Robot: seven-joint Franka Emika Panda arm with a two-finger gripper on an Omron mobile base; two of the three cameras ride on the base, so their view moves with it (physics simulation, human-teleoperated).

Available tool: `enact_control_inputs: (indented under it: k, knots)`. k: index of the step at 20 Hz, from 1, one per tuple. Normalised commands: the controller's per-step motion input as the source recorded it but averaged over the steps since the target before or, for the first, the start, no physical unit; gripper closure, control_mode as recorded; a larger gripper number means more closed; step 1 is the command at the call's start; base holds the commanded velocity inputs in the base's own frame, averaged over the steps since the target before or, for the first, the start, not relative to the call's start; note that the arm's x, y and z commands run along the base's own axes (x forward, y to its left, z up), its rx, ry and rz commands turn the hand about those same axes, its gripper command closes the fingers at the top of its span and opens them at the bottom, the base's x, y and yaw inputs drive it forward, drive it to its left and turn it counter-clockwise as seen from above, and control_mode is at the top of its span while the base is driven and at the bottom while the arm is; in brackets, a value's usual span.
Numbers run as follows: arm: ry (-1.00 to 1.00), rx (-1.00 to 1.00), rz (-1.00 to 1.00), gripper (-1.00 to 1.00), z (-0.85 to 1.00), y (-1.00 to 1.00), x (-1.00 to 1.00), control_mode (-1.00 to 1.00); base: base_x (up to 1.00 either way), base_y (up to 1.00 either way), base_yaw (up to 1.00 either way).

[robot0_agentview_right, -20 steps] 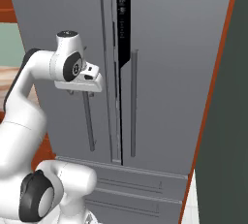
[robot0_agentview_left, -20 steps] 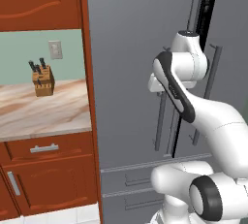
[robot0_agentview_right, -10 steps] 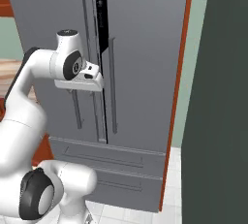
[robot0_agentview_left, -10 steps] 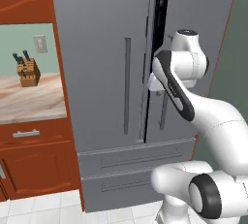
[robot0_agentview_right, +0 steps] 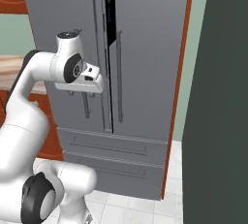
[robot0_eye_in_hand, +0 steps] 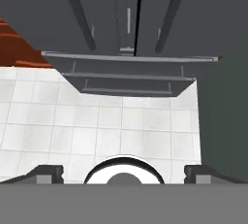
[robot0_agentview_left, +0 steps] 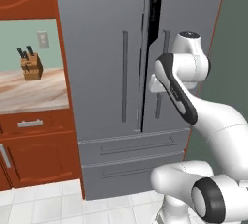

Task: Retrieve the sausage and cheese from the fridge and place them on the cutting board on the counter.

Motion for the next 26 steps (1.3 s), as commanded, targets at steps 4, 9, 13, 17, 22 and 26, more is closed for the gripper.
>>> enact_control_inputs:
  k: [4,9,13,17,22,26]
  knots:
    - [0.00,0.00,0.00,-1.00,-0.03,0.04,0.00,-1.00,0.09,0.31,0.00]
    - [0.00,-0.01,0.01,-1.00,-0.06,0.08,0.00,-1.00,0.00,0.00,0.00]
    - [-0.05,0.00,0.04,-1.00,0.00,0.05,0.00,-1.00,0.00,0.00,0.00]
    - [-0.54,-0.01,0.00,-1.00,0.09,0.00,-0.24,-1.00,0.00,0.00,0.00]
    - [-0.36,0.00,0.00,-1.00,0.32,-0.31,-0.10,-1.00,0.00,0.00,0.00]
    - [-0.07,0.02,-0.05,-1.00,0.17,-0.68,0.00,-1.00,0.00,0.00,0.00]
